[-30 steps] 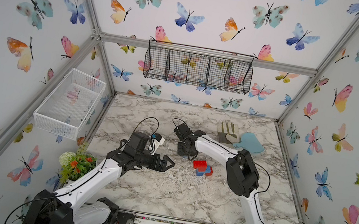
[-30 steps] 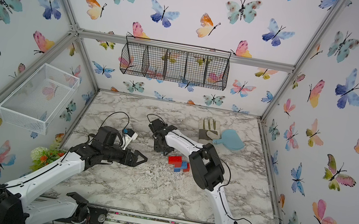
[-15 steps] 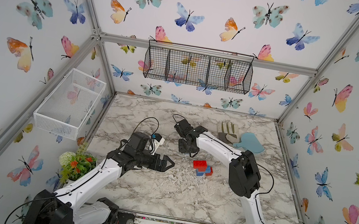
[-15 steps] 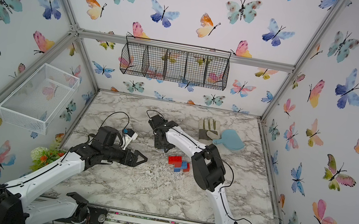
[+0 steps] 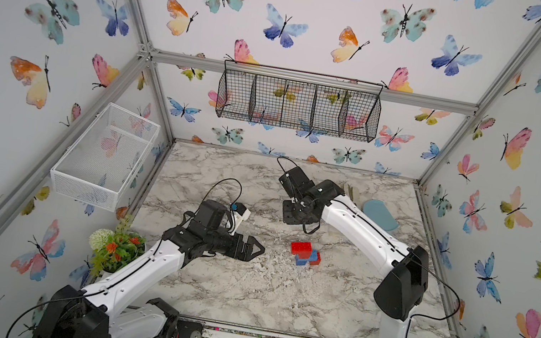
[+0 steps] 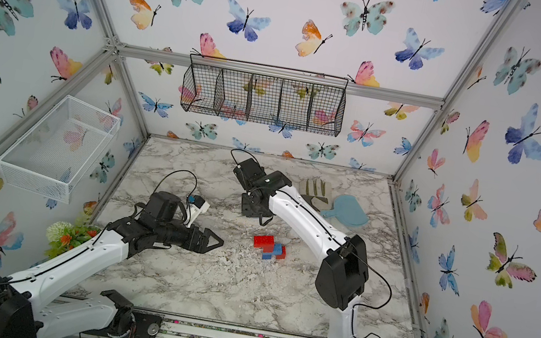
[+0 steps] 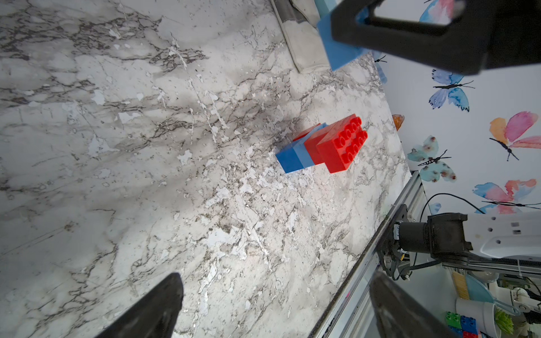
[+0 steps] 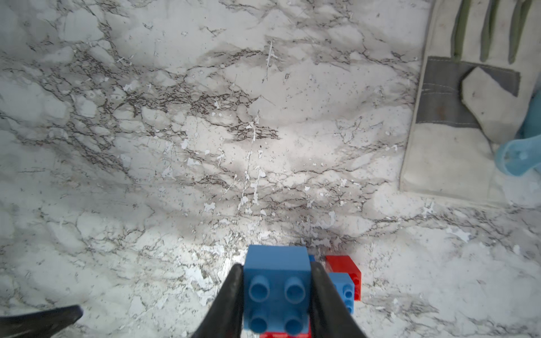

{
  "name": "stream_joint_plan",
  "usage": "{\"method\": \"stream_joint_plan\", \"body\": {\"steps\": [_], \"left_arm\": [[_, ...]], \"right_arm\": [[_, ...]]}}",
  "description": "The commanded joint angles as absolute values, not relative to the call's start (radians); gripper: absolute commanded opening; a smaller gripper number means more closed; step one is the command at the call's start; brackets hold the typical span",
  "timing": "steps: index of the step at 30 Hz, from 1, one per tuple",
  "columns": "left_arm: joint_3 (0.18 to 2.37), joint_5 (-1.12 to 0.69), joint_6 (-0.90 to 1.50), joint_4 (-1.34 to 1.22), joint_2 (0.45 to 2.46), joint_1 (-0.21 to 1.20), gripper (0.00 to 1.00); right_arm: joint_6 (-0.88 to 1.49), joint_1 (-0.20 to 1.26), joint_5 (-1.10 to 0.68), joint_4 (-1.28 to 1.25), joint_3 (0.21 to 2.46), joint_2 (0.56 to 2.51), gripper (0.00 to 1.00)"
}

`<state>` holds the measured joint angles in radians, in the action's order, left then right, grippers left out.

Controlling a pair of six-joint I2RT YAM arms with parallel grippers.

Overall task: Assemble a giraffe with lego
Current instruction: Pick up the lego brick from the center of the board, then assemble the lego brick with the lego brick.

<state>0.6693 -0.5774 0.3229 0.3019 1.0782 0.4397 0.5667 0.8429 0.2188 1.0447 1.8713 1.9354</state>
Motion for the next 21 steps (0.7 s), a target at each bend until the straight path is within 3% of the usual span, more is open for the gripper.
{"method": "stream_joint_plan", "body": {"steps": [1,21], "left_arm": [[0.658,-0.584,0.324,0.29,1.08,0.442,0.98],[0.661,-0.583,0.324,0.288,1.081,0.445,0.98]], "right_arm": [[0.579,0.837,0.184,1.126,1.835,1.884,0.31],[0.61,0.838,0.114,1.105,1.568,1.701,0.3]]}}
